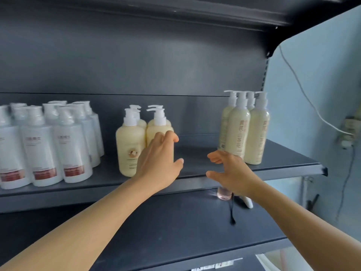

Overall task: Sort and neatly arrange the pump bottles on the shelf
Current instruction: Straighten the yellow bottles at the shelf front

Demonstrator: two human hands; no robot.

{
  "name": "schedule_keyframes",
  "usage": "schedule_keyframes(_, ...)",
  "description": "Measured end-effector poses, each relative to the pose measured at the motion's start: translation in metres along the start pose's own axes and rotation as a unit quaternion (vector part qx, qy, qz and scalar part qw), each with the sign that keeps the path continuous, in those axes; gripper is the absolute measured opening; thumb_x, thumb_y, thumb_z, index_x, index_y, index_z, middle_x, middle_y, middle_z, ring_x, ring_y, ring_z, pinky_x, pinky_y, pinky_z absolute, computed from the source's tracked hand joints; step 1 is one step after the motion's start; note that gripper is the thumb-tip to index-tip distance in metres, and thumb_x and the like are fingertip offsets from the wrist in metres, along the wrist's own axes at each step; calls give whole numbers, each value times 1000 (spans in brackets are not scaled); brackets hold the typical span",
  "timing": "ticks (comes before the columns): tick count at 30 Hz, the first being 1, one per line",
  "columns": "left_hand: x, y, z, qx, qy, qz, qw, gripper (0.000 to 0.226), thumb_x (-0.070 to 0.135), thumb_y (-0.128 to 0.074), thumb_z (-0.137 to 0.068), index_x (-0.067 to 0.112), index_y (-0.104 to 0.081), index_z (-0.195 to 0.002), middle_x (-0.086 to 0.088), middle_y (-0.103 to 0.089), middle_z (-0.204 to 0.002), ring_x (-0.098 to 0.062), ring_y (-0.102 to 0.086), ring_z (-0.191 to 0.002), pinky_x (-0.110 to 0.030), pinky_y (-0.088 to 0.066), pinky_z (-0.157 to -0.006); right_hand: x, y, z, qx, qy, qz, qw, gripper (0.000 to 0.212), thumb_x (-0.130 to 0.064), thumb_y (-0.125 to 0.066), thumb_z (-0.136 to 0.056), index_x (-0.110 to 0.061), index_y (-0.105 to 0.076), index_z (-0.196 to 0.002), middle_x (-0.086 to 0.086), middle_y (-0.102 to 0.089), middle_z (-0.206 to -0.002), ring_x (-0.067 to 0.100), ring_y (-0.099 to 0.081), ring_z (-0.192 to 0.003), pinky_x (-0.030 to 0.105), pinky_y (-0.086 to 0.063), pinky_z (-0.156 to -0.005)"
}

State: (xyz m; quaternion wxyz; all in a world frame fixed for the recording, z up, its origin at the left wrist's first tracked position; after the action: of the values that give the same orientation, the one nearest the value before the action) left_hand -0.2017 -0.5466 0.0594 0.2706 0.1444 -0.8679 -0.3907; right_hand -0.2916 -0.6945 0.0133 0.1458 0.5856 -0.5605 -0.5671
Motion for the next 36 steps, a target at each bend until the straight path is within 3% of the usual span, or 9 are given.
schedule_keyframes(5, 39, -48, -18, -44, -12, 18, 999, 46, 32, -60, -87, 26, -39, -126, 6, -43, -129, -14, -51, -111, -34, -44, -90, 41, 47, 4, 72, -6, -16, 997, 39, -21, -68, -83, -18, -58, -121, -2, -60, -112, 8, -54, -100, 13, -37, -86)
schedule_keyframes(10, 63, -97, -41, -78, 39, 43, 995, 51, 35, -61, -87, 25, -35, -130, 5, -43, -133, -15, -50, -114, -39, -46, -93, 93, 88, -2, 141, -11, -21, 990, 29, -20, -72, -80, -17, -62, -107, -4, -60, -95, 9, -55, -86, 4, -35, -65)
schedule_keyframes(14, 77, -129, -57, -83, 88, 72, 990, 61, 39, -64, -84, 23, -33, -134, 3, -43, -136, -16, -50, -117, -40, -46, -96, 136, 114, -13, 174, -24, -32, 984, 39, -21, -73, -80, -16, -54, -113, -2, -54, -103, 10, -50, -89, 15, -36, -71)
schedule_keyframes(20, 90, -165, -67, -77, 153, 136, 976, 60, 38, -70, -79, 23, -35, -126, 6, -52, -128, -15, -55, -110, -40, -51, -91, 176, 95, -41, 58, -38, -80, 994, 68, -29, -74, -78, -17, -34, -133, 0, -44, -126, 13, -47, -113, 25, -38, -87)
schedule_keyframes(25, 93, -181, -71, -56, 197, 173, 963, 59, 31, -70, -80, 20, -34, -125, 4, -54, -127, -15, -58, -106, -33, -53, -85, 184, 69, -59, -12, -20, -129, 991, 51, -29, -73, -79, -26, -34, -111, -2, -55, -116, 14, -54, -102, 23, -40, -78)
schedule_keyframes(27, 91, -185, -70, -56, 203, 173, 962, 60, 30, -71, -79, 20, -35, -126, 4, -54, -127, -14, -57, -108, -32, -52, -87, 187, 65, -62, -17, -18, -140, 990, 51, -30, -73, -79, -25, -35, -112, -2, -56, -115, 13, -55, -100, 22, -40, -77)
schedule_keyframes(30, 87, -183, -72, -60, 202, 173, 962, 66, 30, -77, -73, 22, -38, -126, 5, -50, -126, -11, -53, -107, -27, -48, -84, 195, 63, -66, -28, -26, -142, 989, 70, -34, -78, -73, -21, -36, -127, -1, -50, -125, 13, -53, -106, 24, -42, -83)
schedule_keyframes(33, 86, -180, -79, -86, 189, 190, 959, 71, 27, -80, -70, 24, -38, -127, 6, -48, -129, -8, -50, -109, -24, -43, -85, 199, 63, -77, -52, -21, -150, 987, 101, -33, -84, -65, -21, -21, -143, -2, -41, -141, 15, -42, -129, 34, -40, -104)
schedule_keyframes(36, 94, -174, -88, -129, 152, 188, 962, 77, 18, -78, -73, 27, -32, -134, 11, -48, -129, -3, -48, -107, -22, -41, -86, 186, 64, -86, -112, 17, -162, 980, 111, -21, -85, -65, -29, -8, -145, -12, -42, -134, 14, -42, -127, 31, -39, -103)
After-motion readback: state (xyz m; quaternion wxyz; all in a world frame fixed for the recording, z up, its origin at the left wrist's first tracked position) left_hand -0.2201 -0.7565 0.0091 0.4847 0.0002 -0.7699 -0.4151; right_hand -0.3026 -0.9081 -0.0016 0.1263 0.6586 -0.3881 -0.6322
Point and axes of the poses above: each hand's wrist, its own z-axis away from the middle knuckle, its own y-axis out of the back of the hand, x = y × z, the point moved 10 cm from there along -z, towards the middle knuckle
